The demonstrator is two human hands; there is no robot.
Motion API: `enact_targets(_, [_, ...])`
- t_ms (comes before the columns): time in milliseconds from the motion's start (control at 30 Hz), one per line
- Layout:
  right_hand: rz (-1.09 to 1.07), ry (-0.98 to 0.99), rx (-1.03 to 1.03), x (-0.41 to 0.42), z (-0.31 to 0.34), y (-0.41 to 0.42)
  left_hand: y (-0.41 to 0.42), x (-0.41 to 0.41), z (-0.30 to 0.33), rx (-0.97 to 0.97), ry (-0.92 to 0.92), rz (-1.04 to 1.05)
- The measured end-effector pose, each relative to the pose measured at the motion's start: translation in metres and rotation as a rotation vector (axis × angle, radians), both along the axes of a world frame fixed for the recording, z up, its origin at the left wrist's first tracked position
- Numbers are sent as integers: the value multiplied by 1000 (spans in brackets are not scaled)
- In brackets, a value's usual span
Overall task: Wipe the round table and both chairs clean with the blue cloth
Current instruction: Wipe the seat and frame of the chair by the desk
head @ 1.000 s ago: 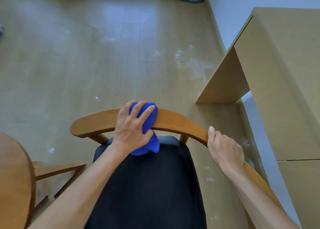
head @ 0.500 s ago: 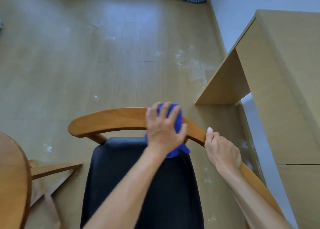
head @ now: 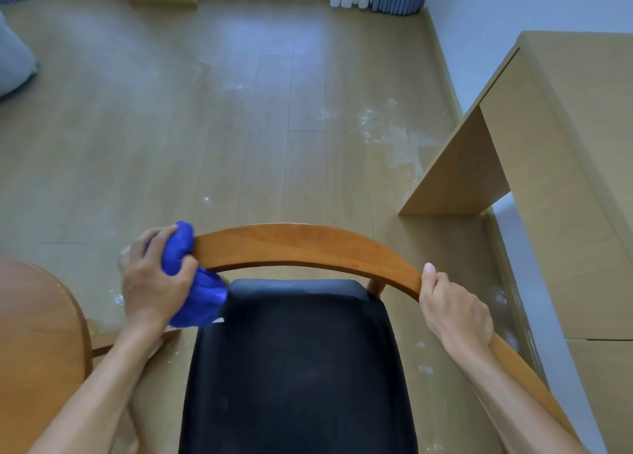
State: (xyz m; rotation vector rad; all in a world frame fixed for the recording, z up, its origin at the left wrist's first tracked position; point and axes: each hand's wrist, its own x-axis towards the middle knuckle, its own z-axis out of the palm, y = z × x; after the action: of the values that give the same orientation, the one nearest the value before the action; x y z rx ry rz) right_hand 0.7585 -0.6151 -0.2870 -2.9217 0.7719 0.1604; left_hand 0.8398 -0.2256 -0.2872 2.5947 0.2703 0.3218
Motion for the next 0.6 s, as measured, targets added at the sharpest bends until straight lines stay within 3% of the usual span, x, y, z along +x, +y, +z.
enact_targets(100, [3, 17, -31, 1, -1, 0, -23, 1, -1, -29, 5, 193])
enact_targets(167, [1, 24, -40, 1, -3, -1, -53, 7, 2, 44, -8, 146])
enact_targets(467, [35, 81, -45, 2, -5, -5, -271, -19, 10, 150, -54, -593])
enact_targets(600, [63, 47, -58, 0, -3, -7, -272, -19, 5, 154, -137, -819])
